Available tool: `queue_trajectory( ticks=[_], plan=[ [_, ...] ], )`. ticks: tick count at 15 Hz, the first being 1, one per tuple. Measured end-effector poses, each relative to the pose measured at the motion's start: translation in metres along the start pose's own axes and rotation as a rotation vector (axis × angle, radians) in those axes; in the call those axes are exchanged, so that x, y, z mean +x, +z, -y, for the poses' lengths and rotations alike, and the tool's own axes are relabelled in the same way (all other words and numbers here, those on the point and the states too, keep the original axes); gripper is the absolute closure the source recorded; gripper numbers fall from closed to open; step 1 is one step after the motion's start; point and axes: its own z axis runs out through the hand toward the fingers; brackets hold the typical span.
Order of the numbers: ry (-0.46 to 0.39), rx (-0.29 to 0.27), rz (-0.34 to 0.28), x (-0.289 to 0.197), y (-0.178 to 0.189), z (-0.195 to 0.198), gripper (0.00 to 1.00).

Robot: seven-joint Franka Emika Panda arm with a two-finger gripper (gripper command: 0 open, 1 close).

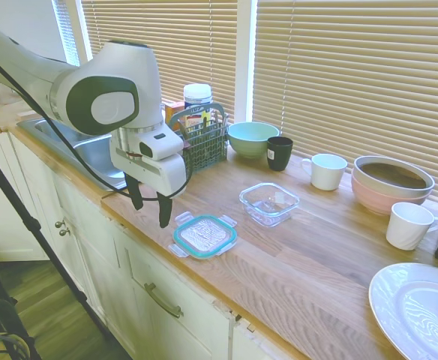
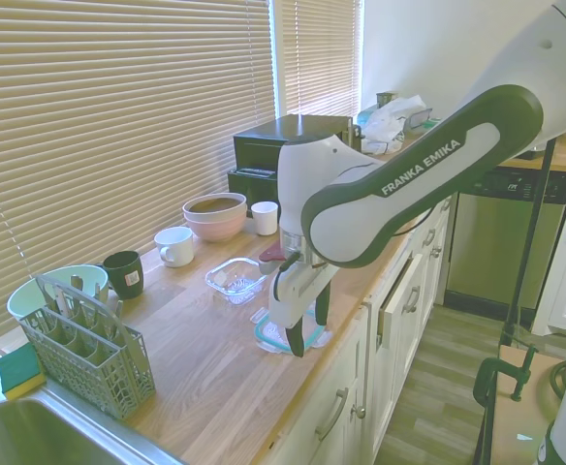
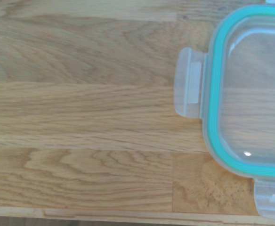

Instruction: Cover the lid of the food container

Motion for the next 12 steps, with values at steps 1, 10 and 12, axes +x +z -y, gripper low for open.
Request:
queue_trajectory(
  ticks=[1, 10, 12],
  plan=[
    [0.0, -0.001, 0.0, 0.0, 0.0, 0.0, 0.0],
    [0.039, 0.091, 0.021, 0.052, -0.009, -0.052, 0.0],
    [0.039, 0.12, 0.027, 0.072, -0.011, -0.068, 0.0]
  ],
)
